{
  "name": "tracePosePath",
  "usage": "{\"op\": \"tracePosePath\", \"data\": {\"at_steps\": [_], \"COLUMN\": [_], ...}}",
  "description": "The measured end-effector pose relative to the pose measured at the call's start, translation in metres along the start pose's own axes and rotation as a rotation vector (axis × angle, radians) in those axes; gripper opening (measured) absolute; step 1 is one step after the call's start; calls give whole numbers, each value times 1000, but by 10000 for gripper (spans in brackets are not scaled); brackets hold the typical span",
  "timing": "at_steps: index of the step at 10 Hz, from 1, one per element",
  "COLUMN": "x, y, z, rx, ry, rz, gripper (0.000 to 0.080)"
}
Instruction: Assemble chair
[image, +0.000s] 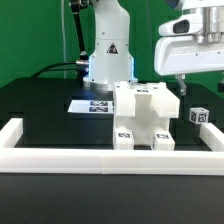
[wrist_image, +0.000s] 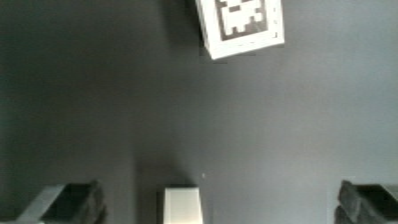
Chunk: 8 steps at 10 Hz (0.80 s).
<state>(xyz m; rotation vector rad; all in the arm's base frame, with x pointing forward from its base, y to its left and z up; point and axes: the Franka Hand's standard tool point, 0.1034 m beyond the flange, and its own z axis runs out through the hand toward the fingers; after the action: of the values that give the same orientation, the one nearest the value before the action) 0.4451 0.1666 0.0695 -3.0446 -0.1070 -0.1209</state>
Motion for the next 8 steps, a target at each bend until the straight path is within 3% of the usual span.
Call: {"op": "tracePosePath", "data": {"at_steps": [1,3,5,8], "x": [-15,-25,-38,-46], "y": [-7,-17,-21,-18], "z": [12,25,43,57], "rx": [-6,-10,-20,-31], "ry": [-11,-18,-12,-19], "rz": [-18,-41,-63,-65], "gripper": [649,649,649,649]}}
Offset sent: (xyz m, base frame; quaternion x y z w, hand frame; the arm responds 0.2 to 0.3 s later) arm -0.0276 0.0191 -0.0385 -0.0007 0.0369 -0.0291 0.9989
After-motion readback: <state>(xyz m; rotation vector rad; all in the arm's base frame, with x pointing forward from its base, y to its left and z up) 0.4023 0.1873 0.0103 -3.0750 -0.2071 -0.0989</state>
